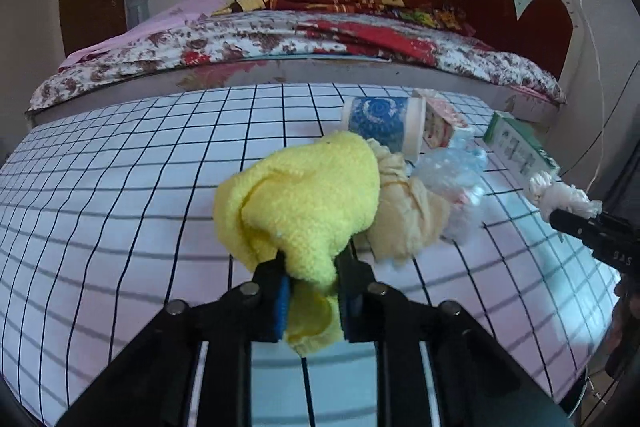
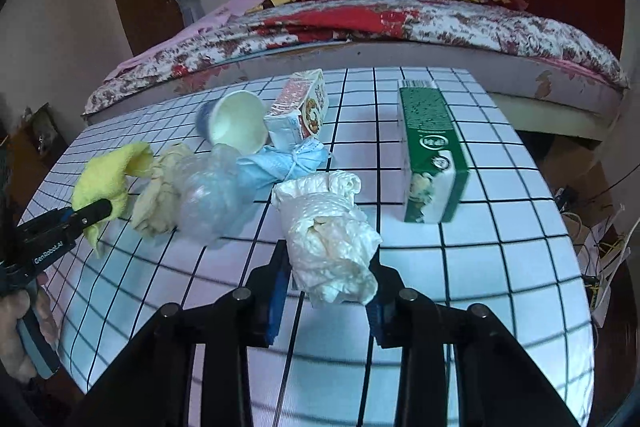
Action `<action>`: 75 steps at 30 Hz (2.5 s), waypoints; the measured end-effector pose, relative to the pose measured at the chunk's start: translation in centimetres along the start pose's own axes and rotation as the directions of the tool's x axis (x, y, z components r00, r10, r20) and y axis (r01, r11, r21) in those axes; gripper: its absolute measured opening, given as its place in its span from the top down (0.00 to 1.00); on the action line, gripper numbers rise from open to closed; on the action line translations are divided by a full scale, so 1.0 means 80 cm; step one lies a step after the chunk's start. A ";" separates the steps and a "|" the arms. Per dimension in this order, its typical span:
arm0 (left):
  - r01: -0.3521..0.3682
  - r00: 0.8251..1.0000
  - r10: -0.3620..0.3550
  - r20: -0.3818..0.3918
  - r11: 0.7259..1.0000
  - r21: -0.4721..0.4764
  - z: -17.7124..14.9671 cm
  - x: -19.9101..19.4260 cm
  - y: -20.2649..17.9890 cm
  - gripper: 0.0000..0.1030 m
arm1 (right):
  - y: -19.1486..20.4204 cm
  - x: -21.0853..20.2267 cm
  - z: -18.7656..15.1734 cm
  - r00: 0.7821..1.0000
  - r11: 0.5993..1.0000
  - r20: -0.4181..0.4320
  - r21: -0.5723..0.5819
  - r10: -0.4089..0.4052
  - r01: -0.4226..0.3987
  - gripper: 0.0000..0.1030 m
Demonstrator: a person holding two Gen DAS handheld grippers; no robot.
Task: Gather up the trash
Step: 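Carry the yellow cloth and white tissue over the black bin and open both tools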
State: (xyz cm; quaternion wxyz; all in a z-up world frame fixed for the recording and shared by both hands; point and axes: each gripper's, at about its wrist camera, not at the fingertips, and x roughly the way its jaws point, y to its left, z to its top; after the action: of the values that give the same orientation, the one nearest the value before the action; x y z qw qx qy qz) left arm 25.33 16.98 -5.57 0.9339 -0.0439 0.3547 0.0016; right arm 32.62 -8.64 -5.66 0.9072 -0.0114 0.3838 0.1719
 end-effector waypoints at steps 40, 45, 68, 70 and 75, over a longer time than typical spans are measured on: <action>0.281 0.948 -0.312 0.063 0.914 0.291 -0.119 -0.174 -0.258 0.80 | -0.078 -0.324 -0.212 0.955 0.970 0.218 0.180 -0.200 0.162 0.65; 0.316 0.937 -0.347 0.036 0.889 0.332 -0.130 -0.174 -0.290 0.80 | -0.097 -0.336 -0.229 0.951 0.961 0.210 0.204 -0.228 0.186 0.65; 0.508 0.861 -0.435 -0.263 0.727 0.462 -0.220 -0.114 -0.429 0.80 | -0.209 -0.318 -0.357 0.940 0.907 -0.020 0.255 -0.340 0.334 0.65; 0.522 0.853 -0.432 -0.294 0.723 0.453 -0.228 -0.102 -0.435 0.80 | -0.219 -0.306 -0.371 0.941 0.905 -0.054 0.262 -0.334 0.336 0.65; 0.545 0.835 -0.420 -0.355 0.716 0.436 -0.249 -0.087 -0.444 0.81 | -0.239 -0.279 -0.393 0.943 0.895 -0.108 0.296 -0.316 0.334 0.65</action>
State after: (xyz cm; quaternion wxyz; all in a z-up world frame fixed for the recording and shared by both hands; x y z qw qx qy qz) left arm 8.15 -19.84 -12.88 0.8295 0.1188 0.4228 -0.3449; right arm 2.55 -38.22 -14.31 0.9023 0.0623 0.4242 -0.0447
